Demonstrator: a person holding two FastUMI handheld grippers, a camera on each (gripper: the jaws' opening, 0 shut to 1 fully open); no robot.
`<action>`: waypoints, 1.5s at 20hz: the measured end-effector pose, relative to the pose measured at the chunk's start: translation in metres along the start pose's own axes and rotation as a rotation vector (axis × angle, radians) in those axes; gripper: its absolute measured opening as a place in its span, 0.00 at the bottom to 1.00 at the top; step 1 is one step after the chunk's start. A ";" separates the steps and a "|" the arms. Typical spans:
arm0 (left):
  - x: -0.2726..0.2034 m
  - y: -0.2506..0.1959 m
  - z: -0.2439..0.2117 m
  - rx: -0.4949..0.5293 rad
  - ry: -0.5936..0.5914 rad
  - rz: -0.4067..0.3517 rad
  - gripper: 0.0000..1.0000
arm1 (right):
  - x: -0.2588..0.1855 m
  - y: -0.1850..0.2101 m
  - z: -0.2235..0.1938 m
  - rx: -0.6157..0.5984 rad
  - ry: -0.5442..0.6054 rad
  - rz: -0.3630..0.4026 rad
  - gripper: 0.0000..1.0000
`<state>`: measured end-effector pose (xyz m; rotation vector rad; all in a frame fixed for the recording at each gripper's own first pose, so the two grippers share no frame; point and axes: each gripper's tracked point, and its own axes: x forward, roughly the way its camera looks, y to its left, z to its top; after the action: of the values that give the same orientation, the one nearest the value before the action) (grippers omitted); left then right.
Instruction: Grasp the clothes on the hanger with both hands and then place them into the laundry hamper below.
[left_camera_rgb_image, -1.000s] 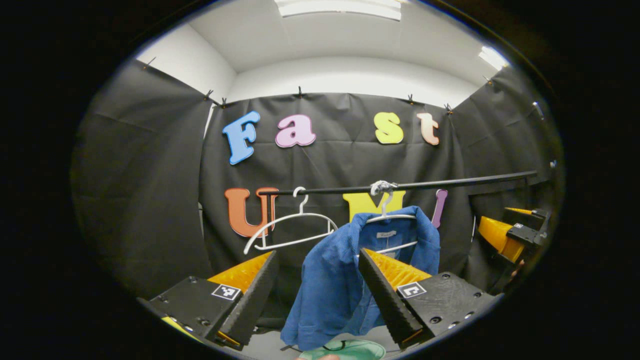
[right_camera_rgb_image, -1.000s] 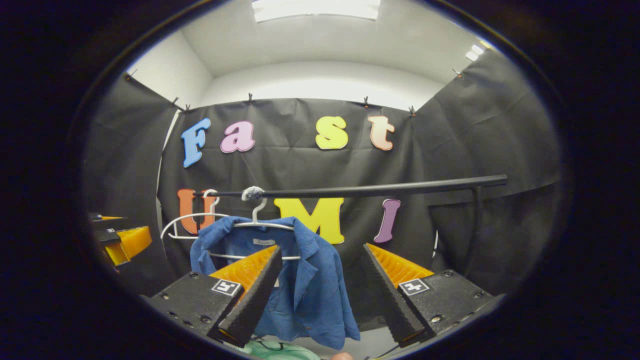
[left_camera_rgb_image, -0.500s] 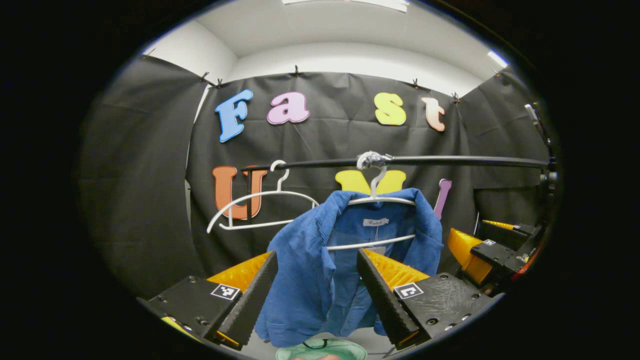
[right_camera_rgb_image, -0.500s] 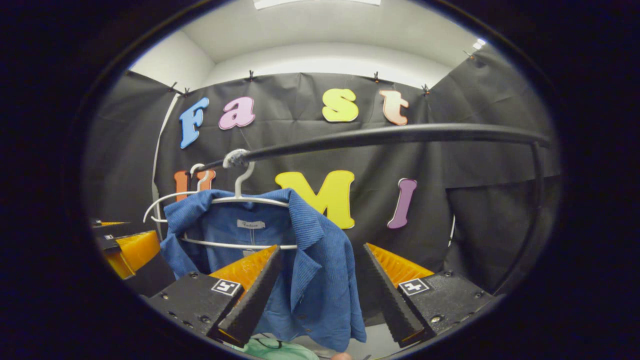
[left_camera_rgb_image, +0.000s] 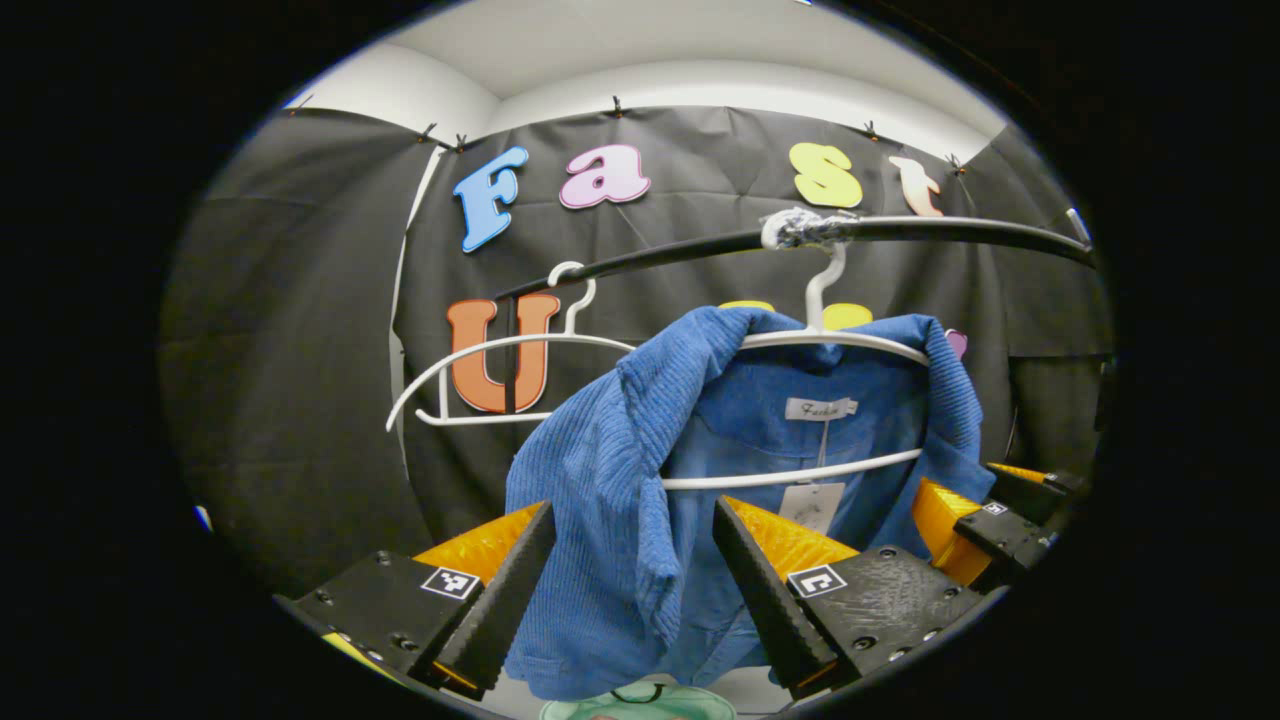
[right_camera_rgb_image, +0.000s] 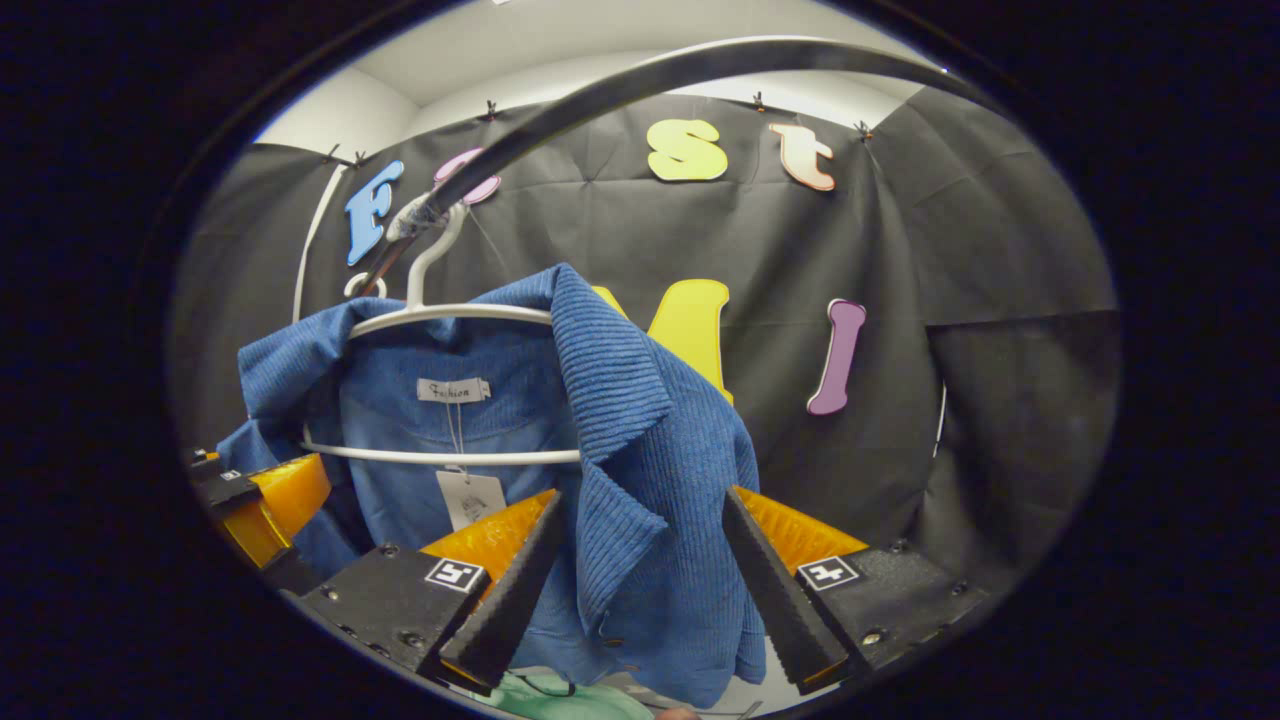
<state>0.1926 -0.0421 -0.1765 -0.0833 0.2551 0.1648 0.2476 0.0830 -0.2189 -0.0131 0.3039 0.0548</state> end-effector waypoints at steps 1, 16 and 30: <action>0.004 0.002 -0.002 0.002 0.000 0.013 1.00 | 0.004 0.002 -0.003 -0.001 0.002 -0.005 0.98; 0.046 0.026 -0.041 -0.035 0.118 0.050 0.07 | 0.040 -0.012 -0.002 -0.046 -0.036 -0.119 0.26; 0.016 0.031 0.017 0.039 -0.014 -0.125 0.10 | 0.013 -0.045 0.030 -0.120 -0.076 -0.156 0.10</action>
<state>0.2066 -0.0072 -0.1662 -0.0588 0.2379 0.0366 0.2715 0.0395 -0.1941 -0.1531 0.2222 -0.0815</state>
